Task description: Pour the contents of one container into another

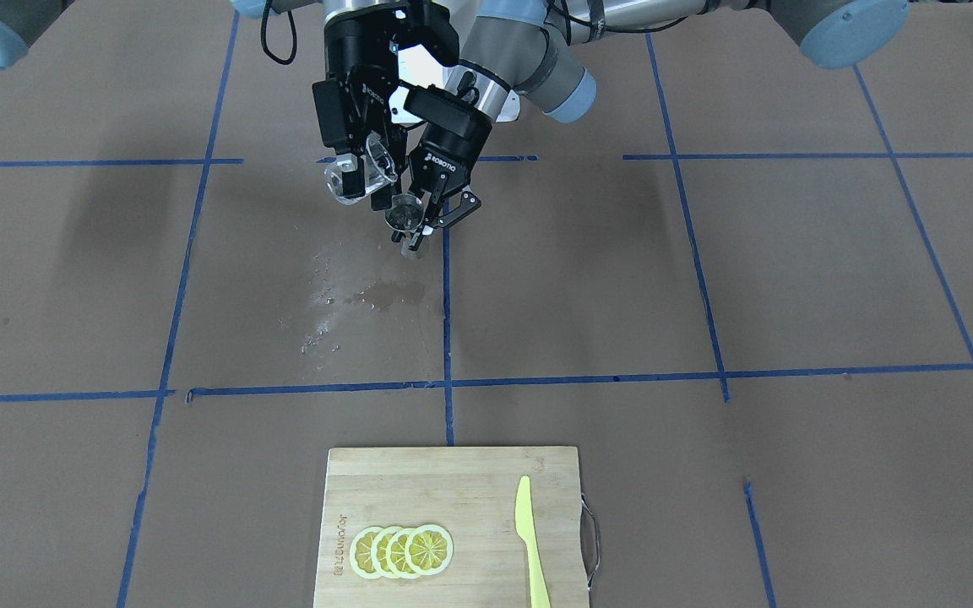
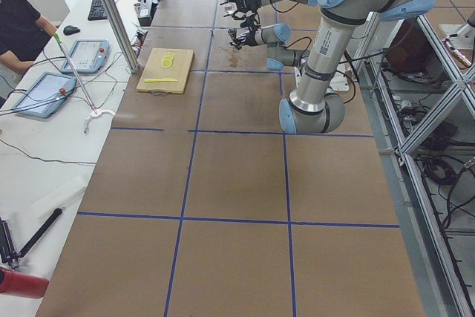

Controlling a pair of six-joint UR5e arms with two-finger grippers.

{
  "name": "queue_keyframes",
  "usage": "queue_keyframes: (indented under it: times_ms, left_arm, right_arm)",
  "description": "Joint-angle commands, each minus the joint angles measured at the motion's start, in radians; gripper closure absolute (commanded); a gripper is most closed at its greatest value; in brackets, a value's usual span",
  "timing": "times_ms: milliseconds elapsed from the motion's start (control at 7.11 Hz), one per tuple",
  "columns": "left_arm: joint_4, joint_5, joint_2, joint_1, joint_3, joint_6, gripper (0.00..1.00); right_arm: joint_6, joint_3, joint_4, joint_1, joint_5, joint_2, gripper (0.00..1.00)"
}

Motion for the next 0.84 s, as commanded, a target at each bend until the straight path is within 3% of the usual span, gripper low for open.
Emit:
queue_keyframes:
  times_ms: [0, 281, 703]
  left_arm:
    - [-0.012, 0.0, 0.006, 0.0, 0.0, 0.0, 1.0]
    - [-0.033, 0.0, 0.01, 0.0, 0.0, 0.0, 1.0]
    - [-0.07, 0.0, 0.01, -0.003, -0.005, 0.0, 1.0]
  right_arm:
    - [0.036, 0.005, 0.014, 0.002, 0.001, 0.002, 1.0]
    - [0.047, 0.003, 0.113, 0.011, 0.001, -0.008, 1.0]
    - [0.129, 0.005, 0.146, 0.045, 0.0, -0.021, 1.0]
